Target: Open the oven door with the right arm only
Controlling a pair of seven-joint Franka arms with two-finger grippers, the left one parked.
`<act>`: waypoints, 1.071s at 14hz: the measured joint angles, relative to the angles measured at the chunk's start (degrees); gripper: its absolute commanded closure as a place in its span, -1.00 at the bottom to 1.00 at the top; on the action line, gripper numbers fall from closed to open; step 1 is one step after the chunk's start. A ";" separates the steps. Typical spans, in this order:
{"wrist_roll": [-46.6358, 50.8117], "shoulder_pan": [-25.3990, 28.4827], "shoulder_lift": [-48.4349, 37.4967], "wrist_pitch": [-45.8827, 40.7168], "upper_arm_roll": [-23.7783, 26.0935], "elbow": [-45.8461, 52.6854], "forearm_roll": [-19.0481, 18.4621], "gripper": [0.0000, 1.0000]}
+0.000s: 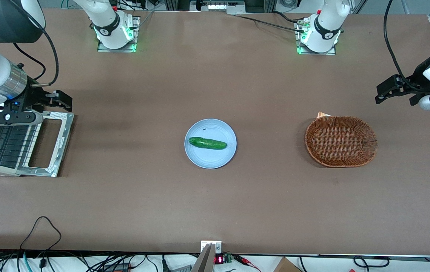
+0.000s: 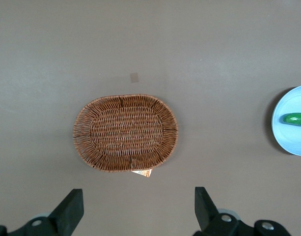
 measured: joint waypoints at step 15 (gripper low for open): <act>-0.88 0.00 0.14 -0.03 0.00 0.17 -0.17 -0.99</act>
